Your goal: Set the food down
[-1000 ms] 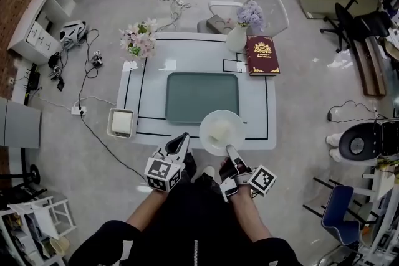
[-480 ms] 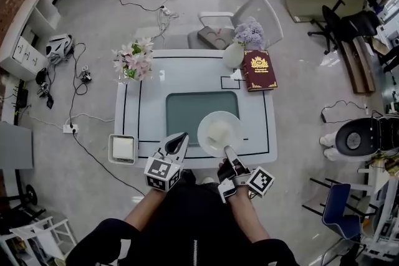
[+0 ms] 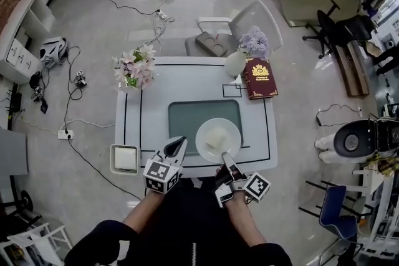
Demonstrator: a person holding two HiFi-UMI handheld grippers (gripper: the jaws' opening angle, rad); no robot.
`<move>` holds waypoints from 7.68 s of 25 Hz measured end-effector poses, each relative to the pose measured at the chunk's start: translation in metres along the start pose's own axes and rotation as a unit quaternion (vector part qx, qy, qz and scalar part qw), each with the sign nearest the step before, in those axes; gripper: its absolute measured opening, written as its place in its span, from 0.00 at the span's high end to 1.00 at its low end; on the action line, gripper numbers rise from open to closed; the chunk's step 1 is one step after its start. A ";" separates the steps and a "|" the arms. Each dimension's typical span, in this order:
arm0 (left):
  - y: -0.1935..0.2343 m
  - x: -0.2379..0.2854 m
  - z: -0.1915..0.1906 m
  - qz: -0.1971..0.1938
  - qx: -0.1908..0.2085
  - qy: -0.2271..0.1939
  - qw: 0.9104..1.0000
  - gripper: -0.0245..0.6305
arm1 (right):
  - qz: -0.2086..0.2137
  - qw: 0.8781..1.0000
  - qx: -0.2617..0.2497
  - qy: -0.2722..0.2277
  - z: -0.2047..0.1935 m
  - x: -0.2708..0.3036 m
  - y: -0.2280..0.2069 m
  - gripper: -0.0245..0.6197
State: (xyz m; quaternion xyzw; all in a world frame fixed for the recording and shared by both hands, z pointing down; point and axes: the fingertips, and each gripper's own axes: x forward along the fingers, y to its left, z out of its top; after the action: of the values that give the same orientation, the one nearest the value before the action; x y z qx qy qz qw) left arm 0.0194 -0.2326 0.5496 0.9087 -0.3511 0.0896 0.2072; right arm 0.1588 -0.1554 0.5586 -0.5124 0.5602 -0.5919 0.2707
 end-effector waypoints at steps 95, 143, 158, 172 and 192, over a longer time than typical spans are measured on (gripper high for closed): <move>0.064 -0.031 -0.041 0.141 -0.040 0.050 0.988 0.95 | -0.171 0.961 -0.082 0.199 0.002 0.140 -0.136 0.91; 0.022 0.003 -0.007 0.039 -0.012 0.013 0.999 0.96 | -0.090 0.926 -0.347 0.115 0.009 0.086 -0.015 0.91; -0.026 0.013 0.000 -0.044 0.036 0.015 0.998 0.95 | -0.051 0.858 -0.510 -0.017 0.000 0.013 0.062 0.95; -0.038 -0.004 -0.004 -0.058 0.047 0.013 0.997 0.95 | -0.042 0.848 -0.526 -0.055 -0.028 -0.019 0.071 0.95; -0.044 -0.001 0.001 -0.059 0.053 0.004 0.997 0.95 | -0.030 0.847 -0.530 -0.041 -0.030 -0.022 0.070 0.95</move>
State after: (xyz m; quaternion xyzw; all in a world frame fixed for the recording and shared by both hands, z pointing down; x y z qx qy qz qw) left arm 0.0485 -0.2032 0.5345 0.9371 -0.2909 0.0991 0.1654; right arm 0.1210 -0.1397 0.4904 -0.6185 0.7612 -0.1914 -0.0374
